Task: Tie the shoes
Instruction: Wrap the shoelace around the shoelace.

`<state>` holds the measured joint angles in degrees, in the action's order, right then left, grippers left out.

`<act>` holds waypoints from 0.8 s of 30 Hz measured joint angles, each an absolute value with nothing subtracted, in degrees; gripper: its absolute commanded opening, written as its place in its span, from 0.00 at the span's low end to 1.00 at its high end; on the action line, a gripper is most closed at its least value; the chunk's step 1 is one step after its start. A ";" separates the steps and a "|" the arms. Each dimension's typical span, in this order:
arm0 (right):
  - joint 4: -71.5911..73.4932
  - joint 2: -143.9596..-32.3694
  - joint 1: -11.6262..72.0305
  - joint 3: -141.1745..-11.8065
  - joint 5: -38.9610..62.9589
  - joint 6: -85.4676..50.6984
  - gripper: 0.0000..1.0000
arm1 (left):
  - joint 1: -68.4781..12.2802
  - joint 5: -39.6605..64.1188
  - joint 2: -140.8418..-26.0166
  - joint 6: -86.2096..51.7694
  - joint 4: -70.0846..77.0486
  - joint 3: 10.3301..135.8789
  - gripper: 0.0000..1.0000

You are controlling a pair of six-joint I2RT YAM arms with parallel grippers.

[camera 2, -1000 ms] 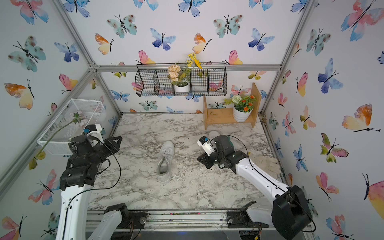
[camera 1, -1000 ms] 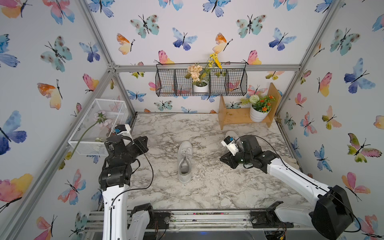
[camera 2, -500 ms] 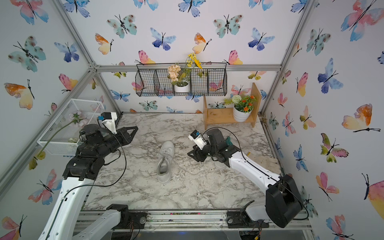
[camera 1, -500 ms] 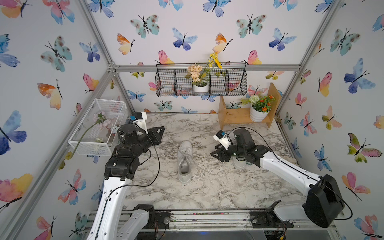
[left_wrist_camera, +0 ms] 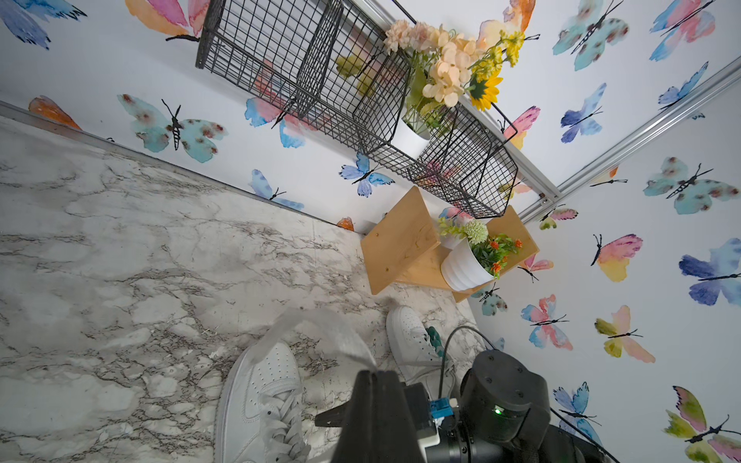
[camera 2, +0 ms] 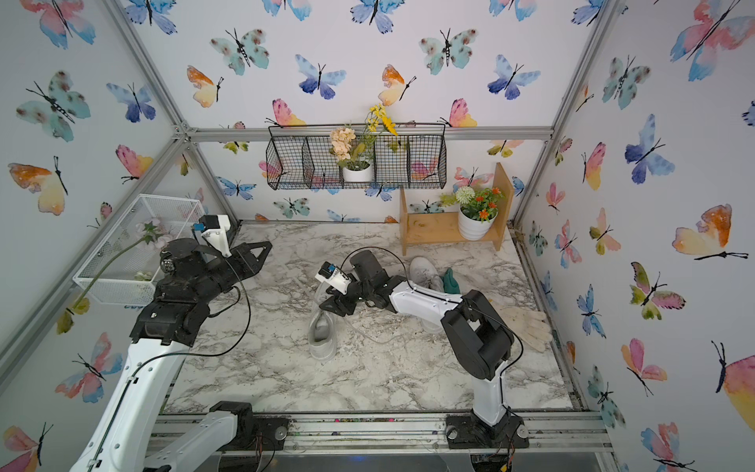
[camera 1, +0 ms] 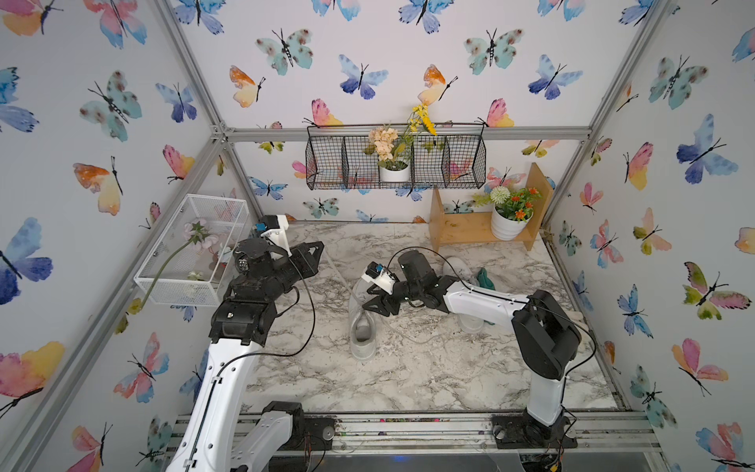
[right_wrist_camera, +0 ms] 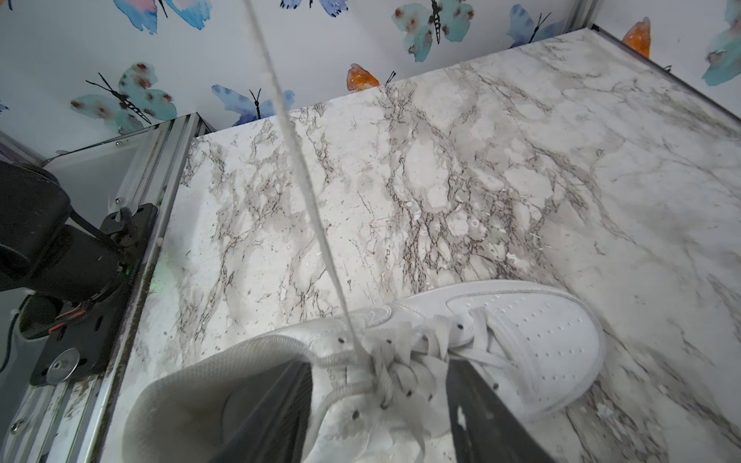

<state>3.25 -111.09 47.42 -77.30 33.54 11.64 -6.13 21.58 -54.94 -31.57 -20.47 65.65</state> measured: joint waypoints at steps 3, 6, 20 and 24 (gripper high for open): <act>3.95 -113.54 47.81 -79.31 33.91 11.53 0.46 | -6.13 21.19 -55.05 -31.55 -20.45 65.65 0.00; 4.64 -114.28 47.99 -79.61 34.46 10.66 0.23 | -6.13 19.84 -55.02 -31.27 -20.78 65.67 0.00; 8.12 -112.01 48.07 -74.56 35.57 7.88 0.02 | -6.13 13.02 -51.18 -27.86 -24.56 59.88 0.43; 8.75 -111.20 48.07 -73.14 35.40 7.09 0.02 | -6.13 11.79 -48.18 -26.57 -27.75 53.71 0.63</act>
